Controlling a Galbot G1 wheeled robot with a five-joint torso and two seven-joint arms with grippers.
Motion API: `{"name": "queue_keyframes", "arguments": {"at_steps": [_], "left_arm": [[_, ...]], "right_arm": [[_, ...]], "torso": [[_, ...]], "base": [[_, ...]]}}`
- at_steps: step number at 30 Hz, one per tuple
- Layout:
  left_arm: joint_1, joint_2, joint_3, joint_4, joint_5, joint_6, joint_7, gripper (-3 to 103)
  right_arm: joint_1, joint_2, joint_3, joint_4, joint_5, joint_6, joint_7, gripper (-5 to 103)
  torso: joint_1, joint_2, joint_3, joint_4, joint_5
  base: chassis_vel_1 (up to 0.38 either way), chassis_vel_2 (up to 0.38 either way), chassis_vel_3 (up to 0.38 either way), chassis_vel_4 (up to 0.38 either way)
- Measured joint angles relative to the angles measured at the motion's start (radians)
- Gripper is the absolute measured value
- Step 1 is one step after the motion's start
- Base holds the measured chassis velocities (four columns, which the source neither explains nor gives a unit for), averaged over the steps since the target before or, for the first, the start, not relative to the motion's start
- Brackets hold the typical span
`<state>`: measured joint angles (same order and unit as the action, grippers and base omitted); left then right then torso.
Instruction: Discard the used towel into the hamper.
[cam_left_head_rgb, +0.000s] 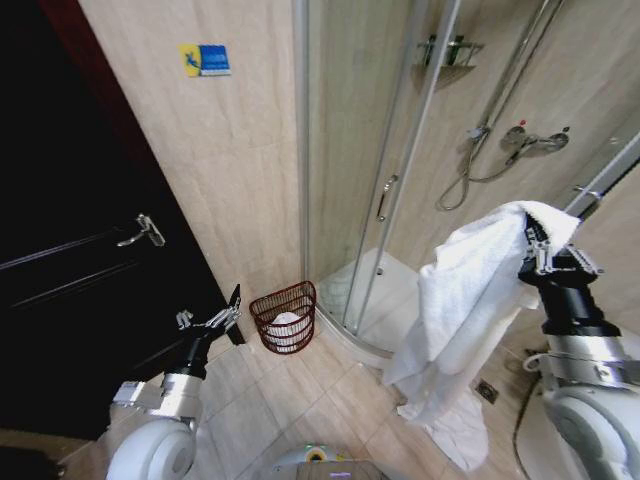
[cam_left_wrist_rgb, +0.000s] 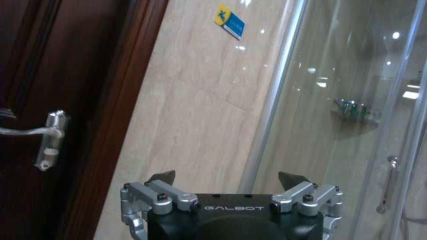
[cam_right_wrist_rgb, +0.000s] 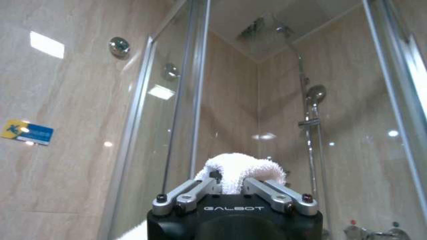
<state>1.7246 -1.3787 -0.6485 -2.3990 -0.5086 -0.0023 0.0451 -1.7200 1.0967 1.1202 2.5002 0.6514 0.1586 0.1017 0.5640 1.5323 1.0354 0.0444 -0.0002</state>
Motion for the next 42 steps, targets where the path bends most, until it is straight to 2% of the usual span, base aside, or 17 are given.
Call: {"name": "queue_keyframes", "arguments": {"at_steps": [13, 42], "left_arm": [[0.0, 0.0, 0.001, 0.0, 0.0, 0.0, 0.0, 100], [0.0, 0.0, 0.0, 0.0, 0.0, 0.0, 0.0, 100]], "right_arm": [[0.013, -0.008, -0.056, 0.0, 0.012, 0.0, -0.064, 4], [0.021, -0.028, -0.04, 0.0, 0.038, 0.02, -0.099, 4]], "torso": [[0.0, 0.0, 0.0, 0.0, -0.0001], [-0.003, -0.007, -0.004, 0.0, 0.0002]], "base": [[-0.028, -0.016, 0.02, 0.014], [0.045, 0.044, 0.043, 0.046]]}}
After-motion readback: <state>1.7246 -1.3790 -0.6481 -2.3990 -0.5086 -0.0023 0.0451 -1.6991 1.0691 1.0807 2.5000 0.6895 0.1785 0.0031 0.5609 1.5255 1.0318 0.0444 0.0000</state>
